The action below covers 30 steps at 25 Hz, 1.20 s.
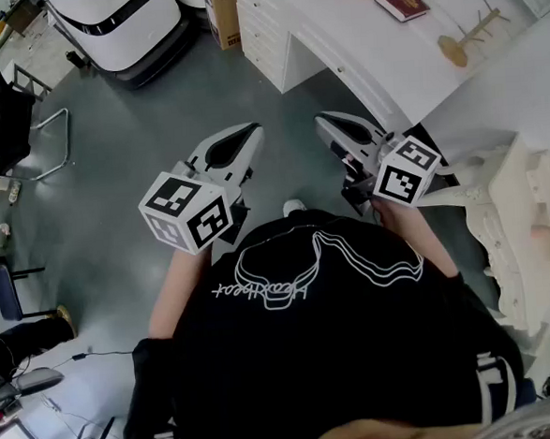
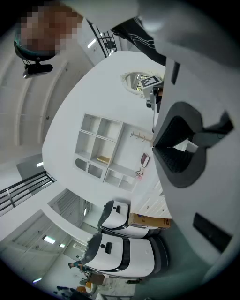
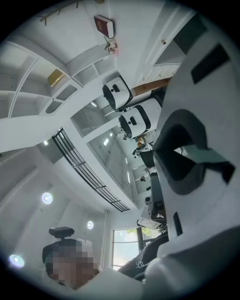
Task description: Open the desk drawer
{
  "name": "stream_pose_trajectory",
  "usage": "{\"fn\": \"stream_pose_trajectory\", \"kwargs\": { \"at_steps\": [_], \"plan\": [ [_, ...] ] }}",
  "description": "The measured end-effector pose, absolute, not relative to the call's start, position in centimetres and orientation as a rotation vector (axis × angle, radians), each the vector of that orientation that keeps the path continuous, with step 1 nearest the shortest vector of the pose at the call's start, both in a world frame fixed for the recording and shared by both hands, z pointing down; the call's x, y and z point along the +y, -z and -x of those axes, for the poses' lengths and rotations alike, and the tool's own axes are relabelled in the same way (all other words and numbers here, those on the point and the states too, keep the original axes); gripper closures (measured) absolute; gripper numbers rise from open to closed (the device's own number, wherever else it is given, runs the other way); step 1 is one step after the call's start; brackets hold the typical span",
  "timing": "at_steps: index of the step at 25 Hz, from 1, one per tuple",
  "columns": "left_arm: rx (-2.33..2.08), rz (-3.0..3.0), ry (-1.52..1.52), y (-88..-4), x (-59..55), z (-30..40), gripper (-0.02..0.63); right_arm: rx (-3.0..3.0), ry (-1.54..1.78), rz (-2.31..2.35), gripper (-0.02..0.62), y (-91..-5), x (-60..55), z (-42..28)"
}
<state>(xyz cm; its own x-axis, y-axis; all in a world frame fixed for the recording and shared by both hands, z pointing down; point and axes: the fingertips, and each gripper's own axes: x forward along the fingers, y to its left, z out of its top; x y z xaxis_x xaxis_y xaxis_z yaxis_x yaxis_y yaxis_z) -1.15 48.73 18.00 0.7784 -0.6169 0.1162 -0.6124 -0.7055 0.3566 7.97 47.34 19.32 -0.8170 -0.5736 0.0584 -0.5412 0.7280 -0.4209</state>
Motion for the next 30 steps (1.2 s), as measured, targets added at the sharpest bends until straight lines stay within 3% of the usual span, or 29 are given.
{"fn": "stream_pose_trajectory", "kwargs": {
  "at_steps": [14,30],
  "plan": [
    [-0.972,-2.559,-0.002,-20.5,41.8,1.5,0.601,2.875,0.692,0.884,0.591,-22.2,40.2,-7.0],
    [-0.967,-2.448,-0.029,-24.8,19.7,0.3,0.601,2.923,0.76,0.774,0.591,-25.8,17.0,-6.6]
  ]
}}
